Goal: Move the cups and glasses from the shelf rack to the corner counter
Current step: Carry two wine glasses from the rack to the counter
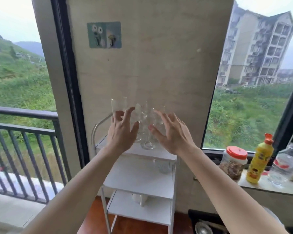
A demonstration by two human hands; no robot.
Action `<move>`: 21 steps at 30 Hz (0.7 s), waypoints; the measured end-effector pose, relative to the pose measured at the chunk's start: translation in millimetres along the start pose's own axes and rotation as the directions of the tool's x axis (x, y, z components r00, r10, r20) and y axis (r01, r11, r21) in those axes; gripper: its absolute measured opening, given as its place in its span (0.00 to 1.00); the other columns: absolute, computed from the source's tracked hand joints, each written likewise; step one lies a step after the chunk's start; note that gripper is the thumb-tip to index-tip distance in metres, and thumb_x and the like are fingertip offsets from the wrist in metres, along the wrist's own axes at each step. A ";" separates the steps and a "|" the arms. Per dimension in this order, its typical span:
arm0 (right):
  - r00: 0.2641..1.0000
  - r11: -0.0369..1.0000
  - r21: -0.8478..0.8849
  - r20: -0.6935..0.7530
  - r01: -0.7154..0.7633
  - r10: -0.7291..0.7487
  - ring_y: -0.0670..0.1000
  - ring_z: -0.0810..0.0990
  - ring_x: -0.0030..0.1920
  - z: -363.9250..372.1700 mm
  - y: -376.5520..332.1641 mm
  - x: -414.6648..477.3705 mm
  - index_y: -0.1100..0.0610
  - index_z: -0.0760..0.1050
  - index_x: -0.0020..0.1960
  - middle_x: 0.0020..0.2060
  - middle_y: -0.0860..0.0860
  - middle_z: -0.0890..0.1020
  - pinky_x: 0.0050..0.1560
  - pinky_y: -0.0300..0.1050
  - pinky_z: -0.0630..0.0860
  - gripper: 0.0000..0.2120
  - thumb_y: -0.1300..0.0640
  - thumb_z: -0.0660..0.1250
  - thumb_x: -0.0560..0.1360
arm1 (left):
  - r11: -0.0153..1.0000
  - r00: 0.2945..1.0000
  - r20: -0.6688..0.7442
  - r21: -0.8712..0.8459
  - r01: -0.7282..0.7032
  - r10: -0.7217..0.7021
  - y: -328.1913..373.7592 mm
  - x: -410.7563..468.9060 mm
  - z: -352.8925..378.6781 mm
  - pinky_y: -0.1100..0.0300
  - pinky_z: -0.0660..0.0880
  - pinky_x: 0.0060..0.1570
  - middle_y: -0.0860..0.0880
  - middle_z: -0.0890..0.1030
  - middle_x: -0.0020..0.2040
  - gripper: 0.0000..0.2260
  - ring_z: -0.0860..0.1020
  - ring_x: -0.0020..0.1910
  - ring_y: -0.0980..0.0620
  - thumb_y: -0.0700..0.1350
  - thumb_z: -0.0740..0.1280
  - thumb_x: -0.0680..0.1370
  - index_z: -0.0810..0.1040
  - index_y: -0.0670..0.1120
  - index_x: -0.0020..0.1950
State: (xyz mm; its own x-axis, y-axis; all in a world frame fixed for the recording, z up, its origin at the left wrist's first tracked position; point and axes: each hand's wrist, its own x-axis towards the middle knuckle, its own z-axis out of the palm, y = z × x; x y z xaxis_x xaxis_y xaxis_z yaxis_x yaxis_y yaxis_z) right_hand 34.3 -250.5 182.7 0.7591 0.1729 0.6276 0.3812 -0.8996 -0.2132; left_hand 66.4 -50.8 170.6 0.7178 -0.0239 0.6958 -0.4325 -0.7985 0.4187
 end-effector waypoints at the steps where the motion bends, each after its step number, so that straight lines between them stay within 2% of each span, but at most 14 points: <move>1: 1.000 1.000 0.024 -0.011 -0.006 0.006 0.57 0.78 0.60 1.0 -0.6 -0.1 0.40 0.59 0.76 0.60 0.52 0.76 0.61 0.54 0.74 0.29 0.29 0.54 0.79 | 1.000 1.000 -0.010 -0.019 -0.005 0.005 -1.1 0.6 -0.4 0.51 0.75 0.44 0.44 0.69 0.60 0.24 0.73 0.57 0.42 0.52 0.66 0.79 0.66 0.54 0.73; 4: 0.996 0.994 0.105 -0.083 -0.013 0.021 0.56 0.81 0.54 2.0 -2.3 -0.6 0.44 0.63 0.66 0.58 0.50 0.79 0.56 0.54 0.76 0.25 0.29 0.59 0.77 | 0.997 0.999 -0.035 -0.077 -0.014 0.011 -1.9 0.6 0.3 0.53 0.70 0.46 0.42 0.69 0.62 0.21 0.73 0.58 0.41 0.52 0.67 0.79 0.66 0.48 0.69; 7: 0.992 0.987 0.156 -0.113 -0.031 0.049 0.55 0.81 0.47 0.7 -1.9 -2.7 0.47 0.60 0.55 0.50 0.47 0.78 0.49 0.53 0.77 0.23 0.30 0.63 0.76 | 0.991 0.998 -0.057 -0.136 0.010 -0.018 -0.2 -1.7 1.7 0.51 0.71 0.50 0.41 0.71 0.61 0.22 0.74 0.58 0.40 0.53 0.68 0.78 0.64 0.43 0.65; 10: 0.992 0.982 0.181 -0.099 -0.060 0.079 0.57 0.80 0.43 0.8 0.6 -4.6 0.47 0.57 0.52 0.46 0.48 0.79 0.46 0.54 0.76 0.25 0.30 0.63 0.75 | 0.984 0.995 -0.070 -0.173 0.054 -0.067 1.8 -4.2 0.3 0.48 0.74 0.49 0.43 0.73 0.58 0.23 0.76 0.55 0.42 0.54 0.69 0.78 0.63 0.41 0.60; 13: 0.992 0.966 0.252 -0.088 -0.062 0.087 0.59 0.81 0.45 1.2 0.5 -5.8 0.46 0.56 0.51 0.52 0.51 0.82 0.46 0.53 0.75 0.24 0.31 0.65 0.75 | 0.956 0.989 -0.070 -0.273 0.106 -0.130 6.3 -9.1 -5.9 0.46 0.77 0.50 0.45 0.73 0.58 0.20 0.79 0.55 0.46 0.53 0.69 0.78 0.61 0.46 0.57; 15: 0.991 0.953 0.301 -0.115 -0.026 0.063 0.59 0.82 0.46 0.4 -2.4 -7.9 0.47 0.56 0.54 0.54 0.53 0.81 0.46 0.51 0.74 0.24 0.34 0.65 0.76 | 0.916 0.986 -0.073 -0.386 0.112 -0.152 11.5 -13.7 -12.7 0.44 0.79 0.52 0.46 0.72 0.59 0.21 0.80 0.56 0.47 0.50 0.69 0.78 0.59 0.46 0.59; 17: 0.984 0.928 0.371 -0.172 0.018 0.050 0.57 0.82 0.41 -3.4 -8.8 -8.4 0.49 0.57 0.59 0.53 0.52 0.80 0.46 0.50 0.74 0.24 0.36 0.64 0.77 | 0.894 0.981 -0.135 -0.444 0.067 -0.141 16.2 -16.4 -21.4 0.44 0.80 0.52 0.46 0.71 0.59 0.24 0.81 0.54 0.48 0.48 0.70 0.78 0.58 0.44 0.64; 19: 0.967 0.893 0.445 -0.251 0.069 0.050 0.53 0.80 0.37 -10.5 -18.6 -8.0 0.50 0.57 0.65 0.52 0.53 0.79 0.44 0.49 0.75 0.26 0.37 0.62 0.77 | 0.888 0.971 -0.212 -0.459 0.002 -0.112 21.9 -17.7 -32.8 0.49 0.80 0.47 0.44 0.71 0.58 0.27 0.81 0.51 0.50 0.46 0.70 0.78 0.57 0.44 0.67; 21: 0.939 0.851 0.511 -0.338 0.120 0.071 0.54 0.80 0.39 -18.9 -28.8 -8.6 0.54 0.56 0.68 0.51 0.54 0.78 0.42 0.51 0.77 0.28 0.40 0.60 0.77 | 0.863 0.957 -0.266 -0.504 -0.038 -0.113 28.7 -20.2 -44.1 0.50 0.80 0.45 0.43 0.71 0.57 0.27 0.80 0.49 0.48 0.44 0.70 0.76 0.57 0.45 0.67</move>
State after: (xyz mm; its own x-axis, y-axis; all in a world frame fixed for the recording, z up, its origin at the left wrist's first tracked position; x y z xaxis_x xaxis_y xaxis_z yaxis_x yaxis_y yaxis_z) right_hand 6.9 -233.7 197.6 0.5611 -0.0370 0.8269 0.6848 -0.5405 -0.4889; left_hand 15.4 -46.7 194.4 0.5913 0.2275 0.7737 -0.6753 -0.3848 0.6292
